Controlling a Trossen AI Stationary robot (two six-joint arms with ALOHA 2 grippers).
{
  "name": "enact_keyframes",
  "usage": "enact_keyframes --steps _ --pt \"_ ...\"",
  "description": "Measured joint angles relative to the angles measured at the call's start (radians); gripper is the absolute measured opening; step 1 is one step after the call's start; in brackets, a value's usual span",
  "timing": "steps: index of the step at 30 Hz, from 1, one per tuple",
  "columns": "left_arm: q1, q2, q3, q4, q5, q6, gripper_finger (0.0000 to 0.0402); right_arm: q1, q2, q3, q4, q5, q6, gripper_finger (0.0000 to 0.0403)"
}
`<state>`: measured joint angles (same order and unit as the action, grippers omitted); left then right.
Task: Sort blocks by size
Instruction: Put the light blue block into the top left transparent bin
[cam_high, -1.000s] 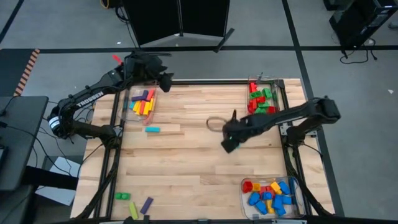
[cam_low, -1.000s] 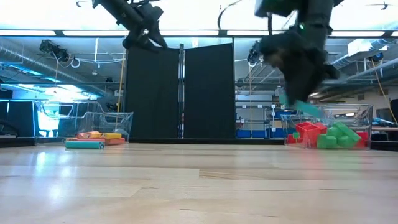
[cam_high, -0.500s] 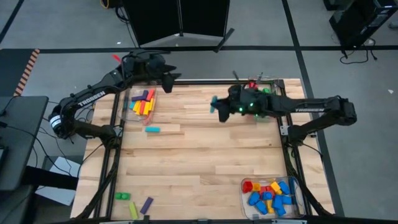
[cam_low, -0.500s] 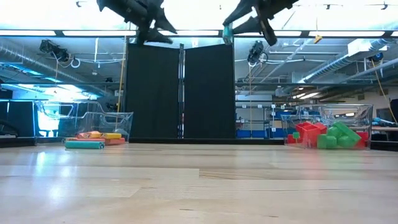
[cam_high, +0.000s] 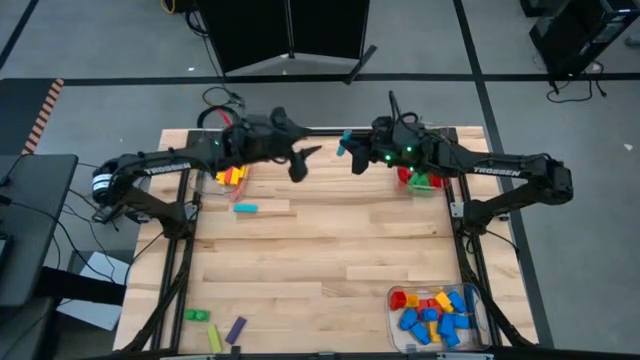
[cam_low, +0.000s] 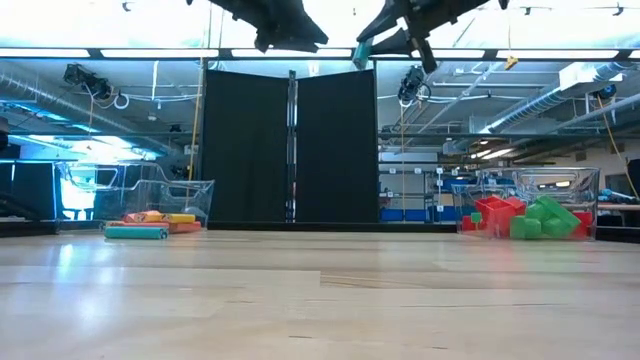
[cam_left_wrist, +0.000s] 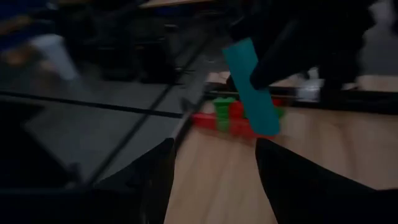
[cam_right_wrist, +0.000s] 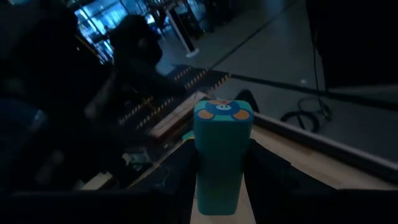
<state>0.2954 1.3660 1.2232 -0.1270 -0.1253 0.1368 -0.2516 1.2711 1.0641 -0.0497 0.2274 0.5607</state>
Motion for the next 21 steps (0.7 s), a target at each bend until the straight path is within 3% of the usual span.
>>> enact_keyframes --steps 6,14,21 --pt "-0.121 0.082 0.000 0.089 -0.291 0.006 0.0229 -0.013 -0.001 0.000 0.056 -0.016 -0.069 0.0123" --pt "-0.214 0.161 0.000 0.290 -0.431 -0.017 0.0229 -0.024 -0.001 0.000 0.067 -0.019 -0.140 0.0123" --pt "-0.211 0.163 0.000 0.294 -0.488 -0.134 0.0228 -0.025 -0.001 0.000 0.103 -0.078 -0.198 0.0123"
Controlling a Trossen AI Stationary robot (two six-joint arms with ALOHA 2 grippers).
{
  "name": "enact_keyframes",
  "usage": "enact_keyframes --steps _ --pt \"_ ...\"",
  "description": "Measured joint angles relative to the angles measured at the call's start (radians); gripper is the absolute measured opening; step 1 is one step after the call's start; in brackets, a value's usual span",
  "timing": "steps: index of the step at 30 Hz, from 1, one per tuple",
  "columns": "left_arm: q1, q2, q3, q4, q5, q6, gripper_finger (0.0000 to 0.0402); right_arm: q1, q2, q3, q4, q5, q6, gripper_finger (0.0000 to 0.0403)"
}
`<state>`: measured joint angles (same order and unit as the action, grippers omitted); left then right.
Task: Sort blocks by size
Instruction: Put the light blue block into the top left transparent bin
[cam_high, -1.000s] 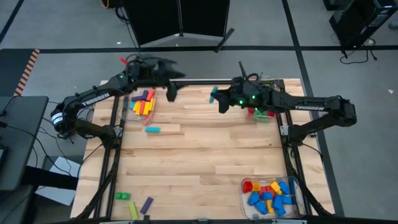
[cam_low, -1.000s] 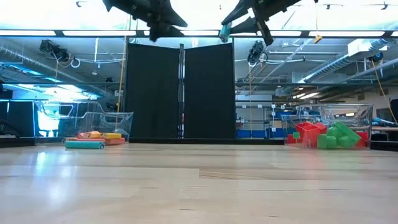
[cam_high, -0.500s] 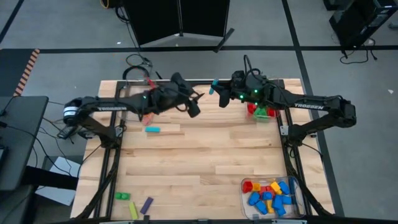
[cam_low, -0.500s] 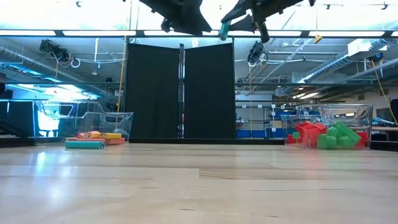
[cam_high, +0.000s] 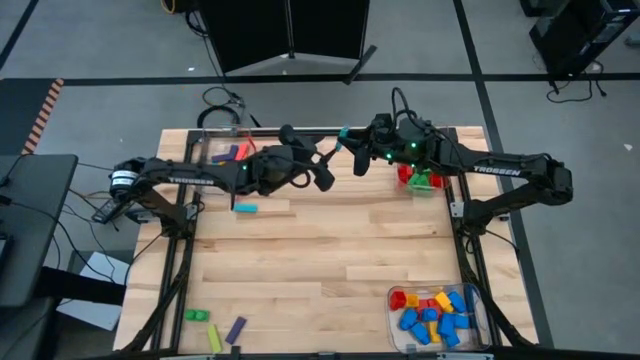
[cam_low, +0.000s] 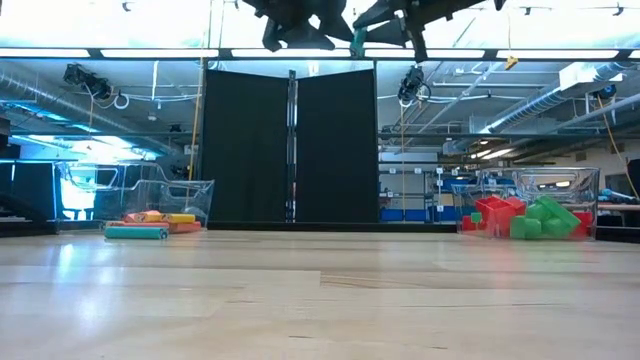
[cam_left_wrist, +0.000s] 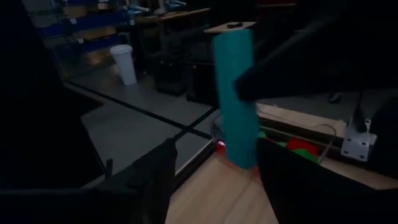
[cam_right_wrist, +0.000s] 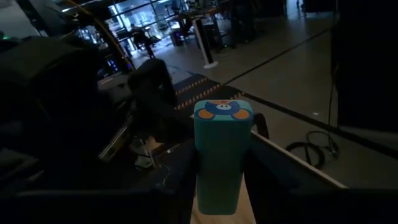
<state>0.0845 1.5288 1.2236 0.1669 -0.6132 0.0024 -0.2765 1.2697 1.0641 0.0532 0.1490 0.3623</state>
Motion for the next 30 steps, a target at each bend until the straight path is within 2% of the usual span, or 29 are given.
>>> enact_keyframes --steps 6,9,16,21,25,30 --pt "0.000 0.016 0.001 0.026 0.005 -0.007 0.0216 0.000 0.003 0.000 0.027 -0.018 -0.017 0.0123" --pt "0.000 0.051 0.010 0.069 0.046 -0.008 0.0213 0.000 0.011 0.001 0.054 -0.038 -0.044 0.0123" --pt "0.001 0.121 0.126 -0.007 0.020 0.074 0.0213 0.003 0.021 0.001 0.024 -0.041 -0.045 0.0123" --pt "0.013 0.122 0.143 -0.035 0.006 0.095 0.0206 0.000 0.015 0.001 0.014 -0.041 -0.042 0.0123" --pt "0.014 0.122 0.143 -0.034 0.006 0.095 0.0176 -0.002 0.013 0.001 0.013 -0.041 -0.042 0.0123" --pt "0.014 0.122 0.143 -0.038 -0.001 0.095 0.0098 -0.002 0.013 0.001 0.013 -0.037 -0.044 0.0123"
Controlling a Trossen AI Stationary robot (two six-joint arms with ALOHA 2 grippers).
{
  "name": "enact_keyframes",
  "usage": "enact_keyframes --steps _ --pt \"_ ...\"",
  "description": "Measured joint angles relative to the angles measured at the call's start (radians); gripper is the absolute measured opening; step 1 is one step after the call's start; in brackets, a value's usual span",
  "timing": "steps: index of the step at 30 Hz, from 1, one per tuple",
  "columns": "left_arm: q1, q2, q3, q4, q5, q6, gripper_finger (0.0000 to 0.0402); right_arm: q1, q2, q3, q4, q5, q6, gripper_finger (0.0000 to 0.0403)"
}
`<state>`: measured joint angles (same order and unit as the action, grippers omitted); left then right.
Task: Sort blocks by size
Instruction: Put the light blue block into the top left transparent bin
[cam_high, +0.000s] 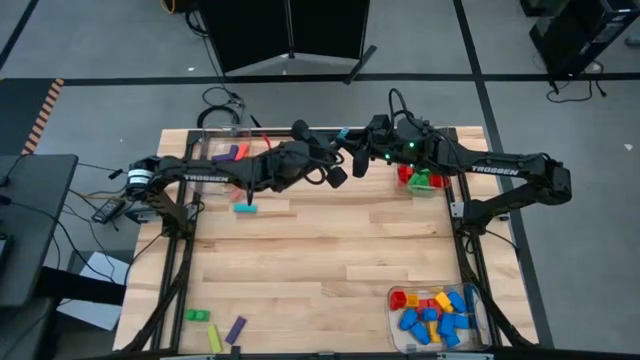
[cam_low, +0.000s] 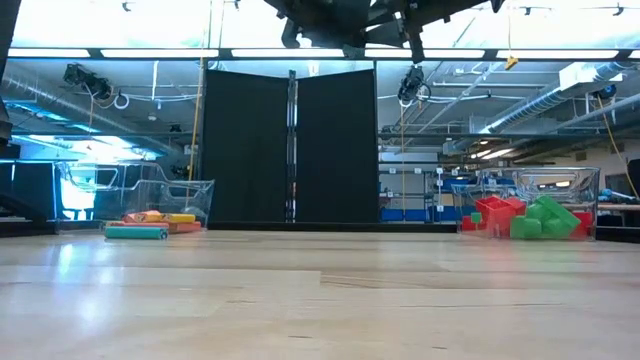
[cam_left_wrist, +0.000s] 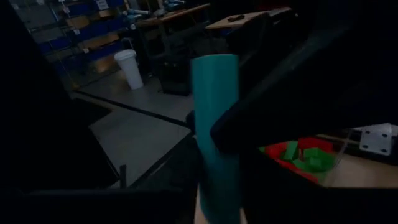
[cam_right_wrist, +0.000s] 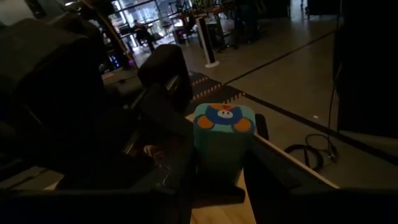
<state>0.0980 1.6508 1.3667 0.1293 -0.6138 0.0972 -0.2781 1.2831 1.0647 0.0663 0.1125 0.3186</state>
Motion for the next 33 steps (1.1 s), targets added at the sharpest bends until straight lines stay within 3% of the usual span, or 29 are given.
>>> enact_keyframes --steps 2,12,17,24,28,33 --pt "0.001 0.000 0.000 -0.001 -0.001 0.003 0.0068 -0.001 0.000 0.000 0.001 0.004 0.005 0.0124" --pt "0.004 -0.008 0.000 -0.036 0.034 0.003 0.0066 0.000 0.000 -0.001 -0.023 -0.006 -0.007 0.0169" --pt "0.033 -0.072 0.000 -0.122 -0.055 -0.046 0.0066 -0.026 -0.023 -0.001 -0.061 -0.005 -0.016 0.0212" --pt "0.164 -0.252 -0.013 -0.479 -0.094 -0.195 0.0066 -0.063 -0.103 -0.001 -0.242 -0.005 0.018 0.0252" --pt "0.305 -0.363 -0.050 -0.787 0.004 -0.397 0.0066 -0.066 -0.133 -0.001 -0.299 -0.005 0.042 0.0252" --pt "0.498 -0.479 -0.162 -0.982 0.168 -0.495 0.0066 -0.066 -0.142 -0.001 -0.311 -0.005 0.045 0.0248"
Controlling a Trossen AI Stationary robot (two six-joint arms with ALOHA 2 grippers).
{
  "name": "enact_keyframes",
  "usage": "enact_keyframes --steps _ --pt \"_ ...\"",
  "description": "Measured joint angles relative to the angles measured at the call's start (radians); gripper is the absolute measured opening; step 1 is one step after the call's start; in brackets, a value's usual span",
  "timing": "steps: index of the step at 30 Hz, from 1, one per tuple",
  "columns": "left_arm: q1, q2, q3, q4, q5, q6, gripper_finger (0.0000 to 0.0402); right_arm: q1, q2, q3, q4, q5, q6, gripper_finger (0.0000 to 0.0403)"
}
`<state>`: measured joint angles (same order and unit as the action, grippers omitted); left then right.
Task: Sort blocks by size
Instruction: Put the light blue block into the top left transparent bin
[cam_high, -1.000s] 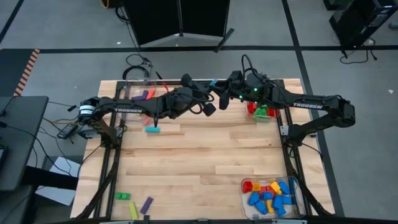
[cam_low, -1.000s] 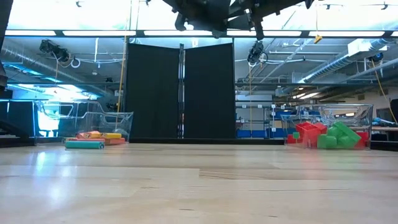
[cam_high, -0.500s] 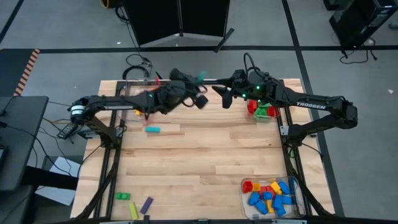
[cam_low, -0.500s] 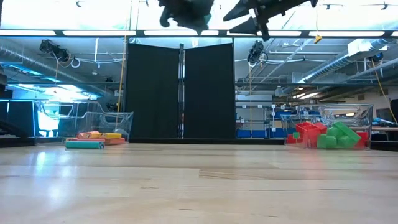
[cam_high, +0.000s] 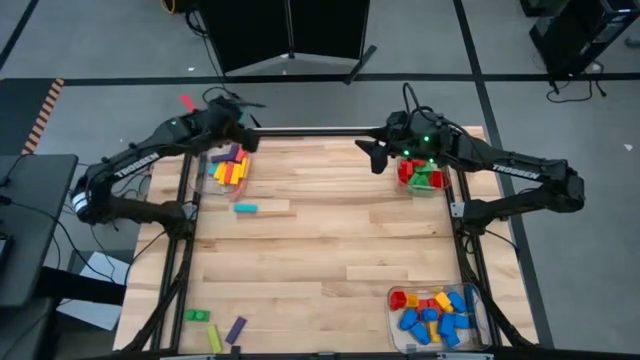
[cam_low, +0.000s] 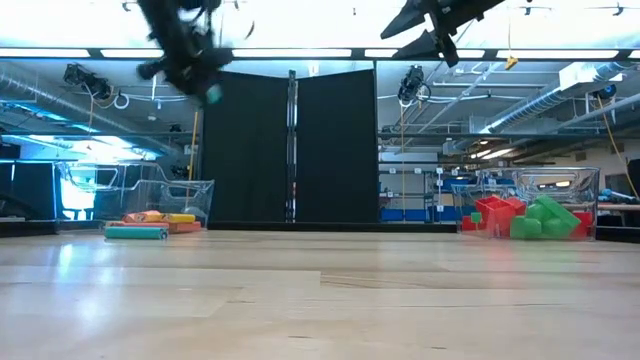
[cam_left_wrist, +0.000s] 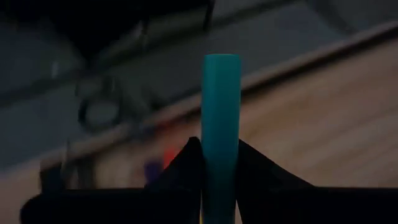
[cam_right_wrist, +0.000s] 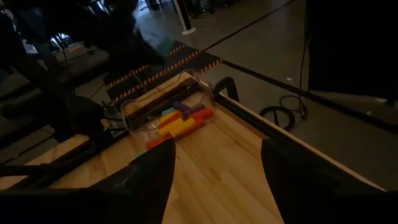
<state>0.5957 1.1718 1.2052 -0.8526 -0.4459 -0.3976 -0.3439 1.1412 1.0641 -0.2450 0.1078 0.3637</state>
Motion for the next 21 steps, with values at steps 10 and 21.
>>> enact_keyframes --steps 10,21 --pt "0.294 -0.009 -0.316 -0.003 0.312 -0.066 0.0066 0.000 0.018 0.000 0.005 0.002 0.039 0.0245" --pt "0.335 0.003 -0.418 0.019 0.346 -0.081 0.0156 0.000 0.019 0.000 0.003 0.004 0.091 0.0243"
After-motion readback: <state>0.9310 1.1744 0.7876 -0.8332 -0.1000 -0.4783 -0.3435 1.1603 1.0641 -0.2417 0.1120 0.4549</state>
